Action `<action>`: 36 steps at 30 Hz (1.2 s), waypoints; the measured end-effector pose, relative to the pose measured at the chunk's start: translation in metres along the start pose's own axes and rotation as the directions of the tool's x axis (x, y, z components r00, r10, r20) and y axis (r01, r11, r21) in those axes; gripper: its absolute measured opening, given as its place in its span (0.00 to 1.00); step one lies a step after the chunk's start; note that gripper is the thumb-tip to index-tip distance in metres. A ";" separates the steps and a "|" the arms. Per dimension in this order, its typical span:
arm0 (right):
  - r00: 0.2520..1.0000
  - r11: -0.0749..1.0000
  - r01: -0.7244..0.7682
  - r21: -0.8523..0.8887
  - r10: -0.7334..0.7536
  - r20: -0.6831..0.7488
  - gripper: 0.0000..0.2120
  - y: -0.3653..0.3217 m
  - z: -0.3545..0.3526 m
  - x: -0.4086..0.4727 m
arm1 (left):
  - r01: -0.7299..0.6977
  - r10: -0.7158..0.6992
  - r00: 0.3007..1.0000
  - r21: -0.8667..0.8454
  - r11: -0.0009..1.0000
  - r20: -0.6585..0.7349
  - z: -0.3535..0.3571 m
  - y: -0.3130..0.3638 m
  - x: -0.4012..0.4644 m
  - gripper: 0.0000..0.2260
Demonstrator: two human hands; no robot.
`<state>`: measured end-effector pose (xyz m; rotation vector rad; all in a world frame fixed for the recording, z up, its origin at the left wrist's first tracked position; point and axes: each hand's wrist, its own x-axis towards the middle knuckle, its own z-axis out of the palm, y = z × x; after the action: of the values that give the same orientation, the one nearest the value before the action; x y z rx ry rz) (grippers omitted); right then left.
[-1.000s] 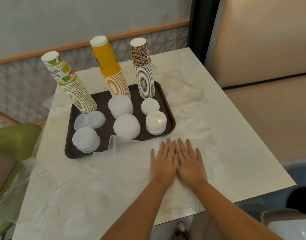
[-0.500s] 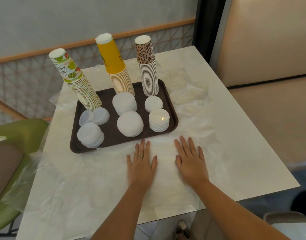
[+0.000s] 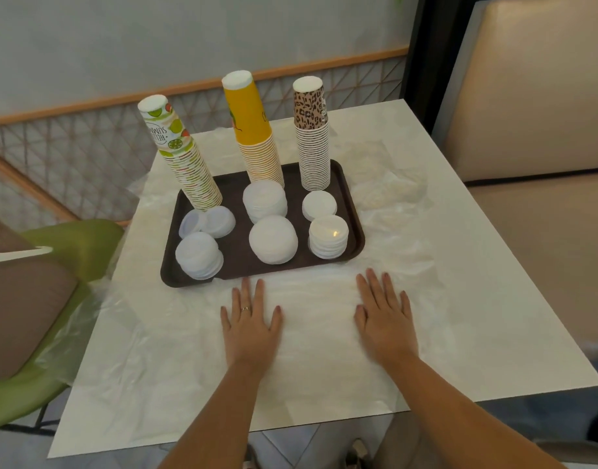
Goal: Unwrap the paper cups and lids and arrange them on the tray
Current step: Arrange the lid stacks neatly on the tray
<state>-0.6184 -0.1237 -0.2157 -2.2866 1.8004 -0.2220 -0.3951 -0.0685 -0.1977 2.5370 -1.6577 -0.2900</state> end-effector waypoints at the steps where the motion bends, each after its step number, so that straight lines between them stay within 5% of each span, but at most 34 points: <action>1: 1.000 1.000 -0.005 0.005 0.005 -0.005 0.32 0.000 0.000 0.000 | 0.009 -0.009 1.000 -0.005 1.000 0.001 -0.001 -0.004 0.000 0.28; 10: 0.999 1.000 0.000 -0.022 0.002 0.051 0.34 -0.001 -0.004 0.001 | -0.029 0.029 0.999 0.005 1.000 -0.020 -0.008 -0.032 0.001 0.37; 13: 0.996 0.997 -0.038 -0.065 0.043 0.083 0.34 -0.004 -0.011 0.004 | -0.051 0.029 0.973 -0.093 0.994 -0.228 -0.020 -0.026 0.007 0.30; 17: 0.986 0.996 -0.082 0.032 0.086 -0.141 0.16 -0.021 -0.025 0.011 | -0.200 0.024 0.874 -0.316 0.927 -0.484 -0.054 -0.006 0.034 0.18; 19: 0.943 0.984 -0.107 0.142 0.145 -0.300 0.16 -0.038 -0.039 0.022 | -0.243 -0.029 0.853 -0.446 0.861 -0.521 -0.080 0.006 0.055 0.14; 25: 0.883 0.868 0.115 0.483 0.134 -0.450 0.14 -0.096 -0.096 0.081 | -0.238 -0.140 0.893 -0.713 0.659 -0.428 -0.143 0.019 0.120 0.22; 36: 0.996 0.772 0.022 0.635 0.038 -0.081 0.34 -0.193 -0.101 0.232 | -0.234 0.139 0.972 -0.821 0.521 -0.189 -0.185 0.030 0.240 0.40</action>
<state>-0.4082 -0.3142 -0.0716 -1.7920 1.4554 -0.8130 -0.2887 -0.3044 -0.0370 1.5829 -1.2576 -0.7230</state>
